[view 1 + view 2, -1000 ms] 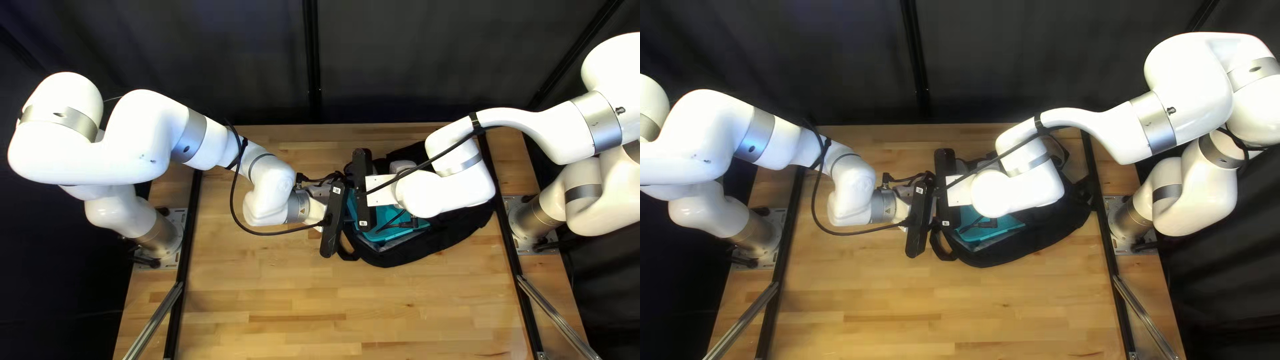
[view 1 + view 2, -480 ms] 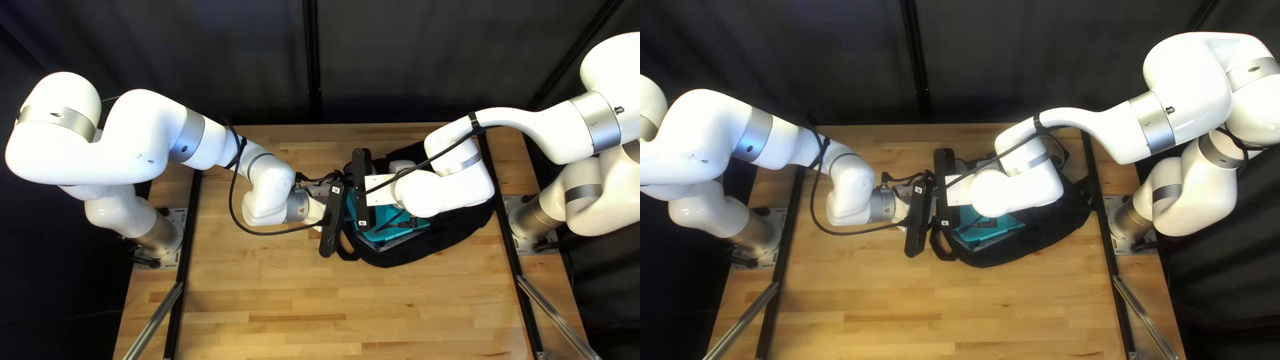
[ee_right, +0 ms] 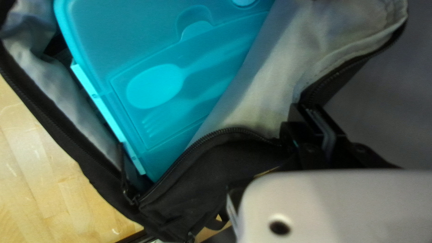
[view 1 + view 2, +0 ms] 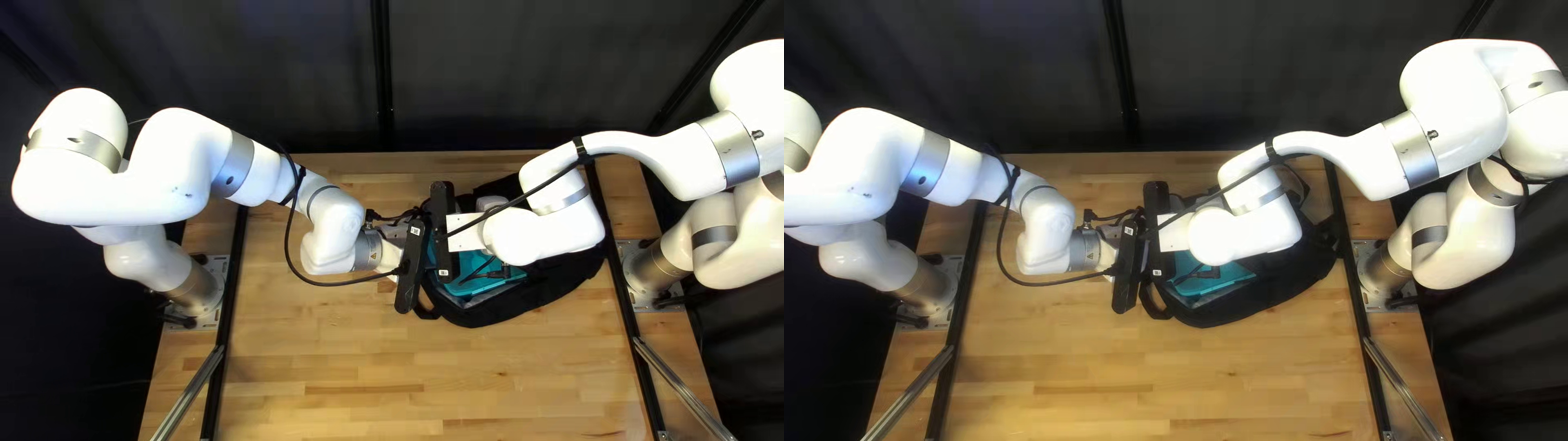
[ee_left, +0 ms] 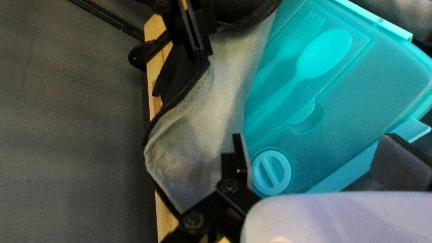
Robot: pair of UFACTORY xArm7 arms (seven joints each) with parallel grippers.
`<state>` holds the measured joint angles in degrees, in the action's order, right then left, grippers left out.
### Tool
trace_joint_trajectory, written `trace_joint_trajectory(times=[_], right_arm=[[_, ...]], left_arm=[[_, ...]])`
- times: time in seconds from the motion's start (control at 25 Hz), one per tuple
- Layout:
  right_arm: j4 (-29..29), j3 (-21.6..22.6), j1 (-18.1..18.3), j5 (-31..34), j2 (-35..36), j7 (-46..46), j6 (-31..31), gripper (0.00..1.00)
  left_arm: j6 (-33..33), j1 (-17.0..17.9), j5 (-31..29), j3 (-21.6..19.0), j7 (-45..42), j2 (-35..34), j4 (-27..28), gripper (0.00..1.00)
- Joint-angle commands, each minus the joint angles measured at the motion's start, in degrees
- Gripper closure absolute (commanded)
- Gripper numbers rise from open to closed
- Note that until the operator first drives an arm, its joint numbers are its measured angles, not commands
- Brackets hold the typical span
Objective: Remove a lunch box from a kids backpack
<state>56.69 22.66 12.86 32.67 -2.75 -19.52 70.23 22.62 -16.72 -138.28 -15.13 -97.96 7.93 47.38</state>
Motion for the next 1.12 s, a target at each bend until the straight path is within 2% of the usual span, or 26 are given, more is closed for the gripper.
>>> trace_joint_trajectory(times=[0.04, 0.52, 0.84, 1.12], right_arm=[[0.09, -0.01, 0.01, 0.03, 0.1, 0.02, 0.01, 1.0], [0.21, 0.02, -0.01, 0.01, 0.25, -0.09, 0.05, 1.0], [0.17, 0.05, -0.04, -0.1, 0.04, -0.07, 0.18, 1.0], [-0.08, -0.03, 0.02, -0.01, 0.07, 0.08, -0.1, 1.0]], left_arm=[[0.48, 0.17, -0.07, -0.21, -0.6, 0.0, -0.81, 0.0], [-0.74, -0.25, -1.48, -0.39, -3.14, -0.11, -1.19, 0.0], [-5.65, -2.49, -10.19, -0.93, -8.73, 1.74, 0.68, 0.0], [-7.71, -3.72, -14.26, -1.25, -10.69, 2.69, 2.57, 0.01]])
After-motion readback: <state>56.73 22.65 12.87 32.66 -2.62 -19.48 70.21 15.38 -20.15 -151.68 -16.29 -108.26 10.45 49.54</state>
